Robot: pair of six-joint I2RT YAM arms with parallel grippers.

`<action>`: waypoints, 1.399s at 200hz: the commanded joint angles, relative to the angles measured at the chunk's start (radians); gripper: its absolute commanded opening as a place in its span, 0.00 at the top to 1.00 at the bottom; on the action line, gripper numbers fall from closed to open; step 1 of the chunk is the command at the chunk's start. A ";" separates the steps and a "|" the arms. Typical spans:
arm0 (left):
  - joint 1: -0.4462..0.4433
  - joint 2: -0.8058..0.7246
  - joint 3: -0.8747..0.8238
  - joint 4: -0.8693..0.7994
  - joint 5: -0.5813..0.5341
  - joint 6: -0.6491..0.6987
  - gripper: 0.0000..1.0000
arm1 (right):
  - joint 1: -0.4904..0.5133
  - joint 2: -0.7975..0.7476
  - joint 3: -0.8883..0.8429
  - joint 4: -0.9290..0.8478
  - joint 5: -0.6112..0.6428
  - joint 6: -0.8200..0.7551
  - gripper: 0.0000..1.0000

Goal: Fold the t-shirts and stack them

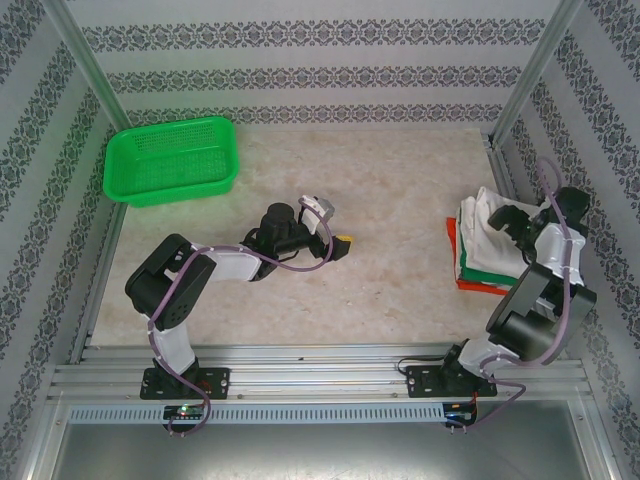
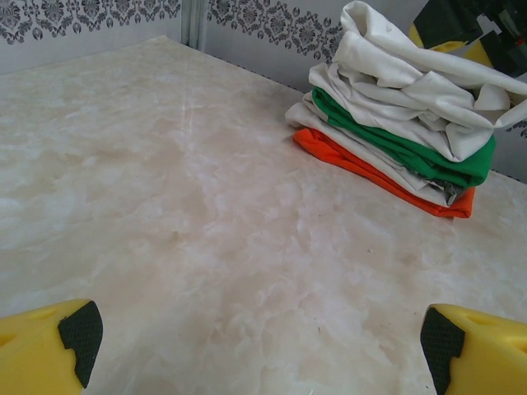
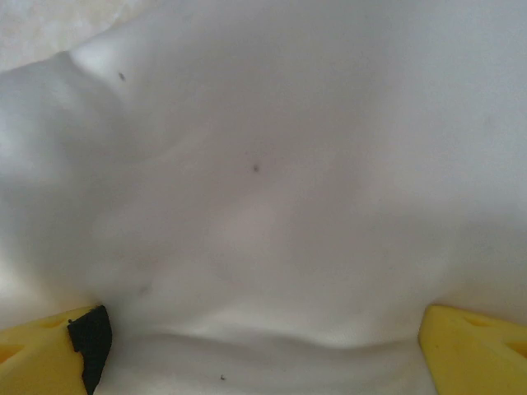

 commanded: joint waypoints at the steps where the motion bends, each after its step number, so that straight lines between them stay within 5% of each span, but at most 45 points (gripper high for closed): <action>1: -0.012 -0.026 0.001 0.031 -0.004 -0.003 0.00 | 0.053 -0.087 -0.025 -0.014 0.035 -0.058 0.02; 32: -0.011 -0.027 0.002 0.019 -0.002 0.008 0.00 | 0.162 -0.165 -0.029 -0.028 0.279 -0.191 0.02; 68: -0.011 -0.029 0.002 0.023 0.001 0.006 0.00 | 0.188 -0.096 -0.068 0.014 0.403 -0.283 0.02; 106: -0.009 -0.041 -0.004 0.019 -0.001 0.024 0.00 | 0.225 0.008 -0.035 -0.017 0.430 -0.306 0.02; 137: 0.003 -0.079 -0.025 0.007 -0.037 0.027 0.00 | 0.300 -0.117 -0.070 0.037 0.388 -0.311 0.02; 166: 0.015 -0.161 -0.050 -0.108 -0.166 0.083 0.00 | 0.448 -0.305 -0.164 0.159 0.442 -0.307 0.02; 212: 0.085 -0.386 -0.144 -0.295 -0.408 0.102 0.00 | 0.673 -0.478 -0.407 0.531 0.325 -0.223 0.02; 255: 0.193 -0.573 -0.237 -0.515 -0.691 0.113 0.00 | 0.808 -0.358 -0.565 0.855 0.377 -0.206 0.02; 280: 0.297 -0.635 -0.364 -0.419 -0.784 0.082 0.00 | 0.823 -0.246 -0.605 1.019 0.425 -0.215 0.02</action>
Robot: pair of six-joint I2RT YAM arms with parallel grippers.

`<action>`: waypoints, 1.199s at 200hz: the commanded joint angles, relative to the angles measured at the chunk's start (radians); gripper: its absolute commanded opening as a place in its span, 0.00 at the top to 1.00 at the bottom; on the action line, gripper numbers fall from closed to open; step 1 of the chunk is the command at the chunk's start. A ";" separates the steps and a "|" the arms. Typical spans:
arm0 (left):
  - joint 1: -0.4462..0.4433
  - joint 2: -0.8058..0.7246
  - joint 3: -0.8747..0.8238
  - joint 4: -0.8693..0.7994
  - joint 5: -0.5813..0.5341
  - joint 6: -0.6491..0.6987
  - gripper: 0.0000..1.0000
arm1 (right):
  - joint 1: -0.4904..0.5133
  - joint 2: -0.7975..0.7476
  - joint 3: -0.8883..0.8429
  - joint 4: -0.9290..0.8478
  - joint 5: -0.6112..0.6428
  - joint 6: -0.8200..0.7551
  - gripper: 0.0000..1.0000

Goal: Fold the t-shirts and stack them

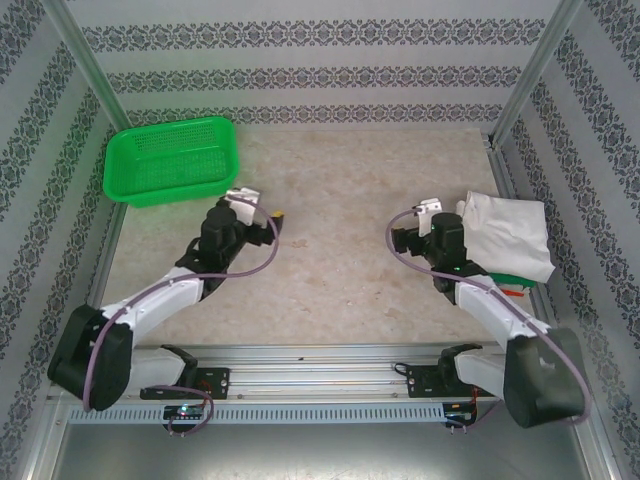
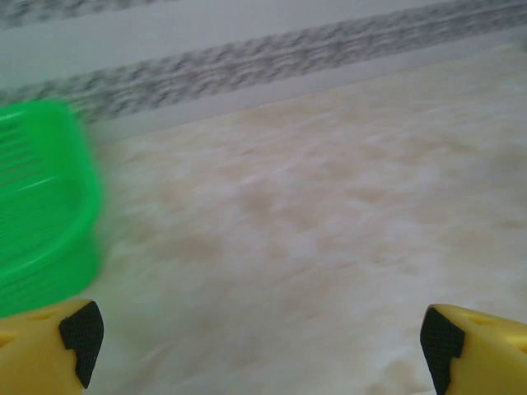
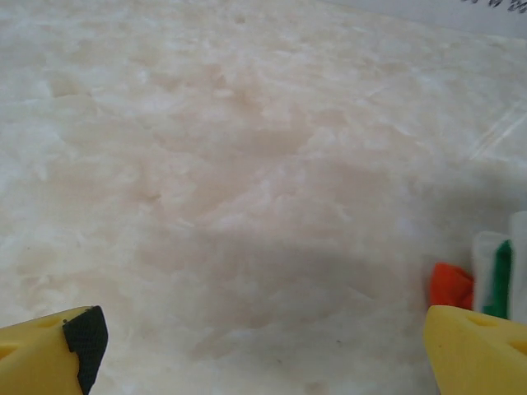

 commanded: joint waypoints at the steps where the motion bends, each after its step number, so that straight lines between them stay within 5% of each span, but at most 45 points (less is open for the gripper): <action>1: 0.086 -0.048 -0.106 -0.018 -0.182 -0.010 0.00 | 0.009 0.076 -0.030 0.261 0.048 0.019 0.02; 28: 0.183 -0.046 -0.176 0.115 -0.187 -0.012 0.00 | -0.002 0.207 -0.025 0.354 0.048 -0.021 0.02; 54: 0.264 0.077 -0.231 0.297 -0.075 -0.028 0.00 | -0.019 0.259 0.014 0.355 0.020 -0.073 0.02; 77: 0.277 0.173 -0.243 0.434 -0.033 0.042 0.00 | -0.098 0.275 0.035 0.334 -0.078 -0.010 0.02; 96: 0.371 0.226 -0.245 0.483 0.054 -0.026 0.00 | -0.160 0.280 0.001 0.404 -0.146 0.046 0.02; 118: 0.432 0.396 -0.311 0.803 0.170 -0.064 0.00 | -0.194 0.291 -0.030 0.483 -0.186 0.078 0.02; 134: 0.436 0.333 -0.261 0.595 0.158 -0.071 0.00 | -0.193 0.297 -0.032 0.491 -0.187 0.078 0.02; 190: 0.419 0.359 -0.240 0.604 0.127 -0.061 0.00 | -0.214 0.299 -0.027 0.482 -0.210 0.093 0.02; 240: 0.418 0.359 -0.205 0.534 0.225 -0.021 0.00 | -0.214 0.300 -0.028 0.483 -0.208 0.094 0.02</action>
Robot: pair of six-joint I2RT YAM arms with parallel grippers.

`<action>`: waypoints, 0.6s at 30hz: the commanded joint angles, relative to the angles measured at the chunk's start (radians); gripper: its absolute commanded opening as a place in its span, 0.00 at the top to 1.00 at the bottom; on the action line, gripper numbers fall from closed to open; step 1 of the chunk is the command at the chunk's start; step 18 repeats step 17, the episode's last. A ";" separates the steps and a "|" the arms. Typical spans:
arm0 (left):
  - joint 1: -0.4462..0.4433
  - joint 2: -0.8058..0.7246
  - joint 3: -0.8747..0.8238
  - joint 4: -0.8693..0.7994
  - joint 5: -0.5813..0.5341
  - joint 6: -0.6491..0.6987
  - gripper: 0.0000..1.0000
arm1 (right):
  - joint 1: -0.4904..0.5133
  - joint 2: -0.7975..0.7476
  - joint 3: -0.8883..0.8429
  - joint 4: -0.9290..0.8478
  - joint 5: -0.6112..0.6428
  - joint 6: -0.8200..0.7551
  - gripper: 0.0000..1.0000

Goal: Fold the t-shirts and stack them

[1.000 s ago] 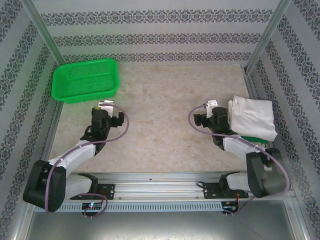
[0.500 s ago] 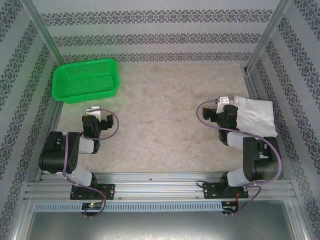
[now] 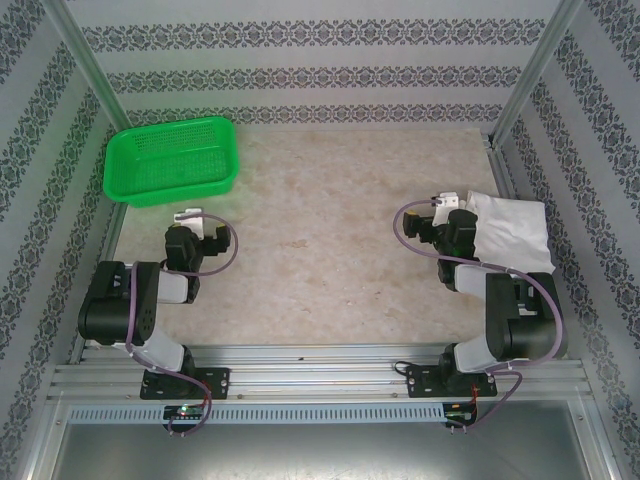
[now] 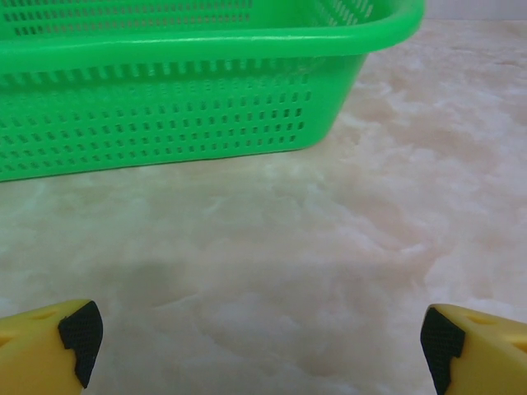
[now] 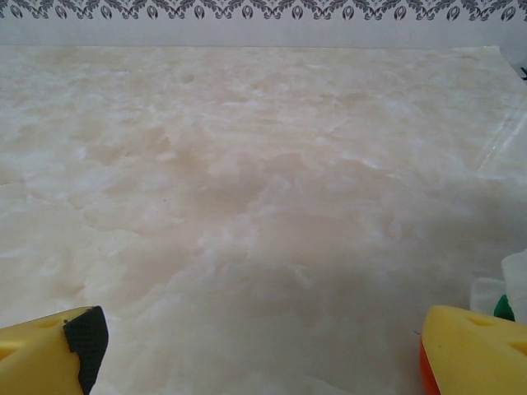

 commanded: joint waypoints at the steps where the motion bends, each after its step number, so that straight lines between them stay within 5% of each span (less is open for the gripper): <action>1: -0.009 0.001 0.021 -0.007 0.053 0.023 0.00 | -0.008 0.010 -0.010 0.034 -0.023 0.021 0.02; 18: -0.010 0.002 0.020 -0.006 0.054 0.023 0.00 | -0.005 0.009 -0.008 0.027 -0.019 0.020 0.02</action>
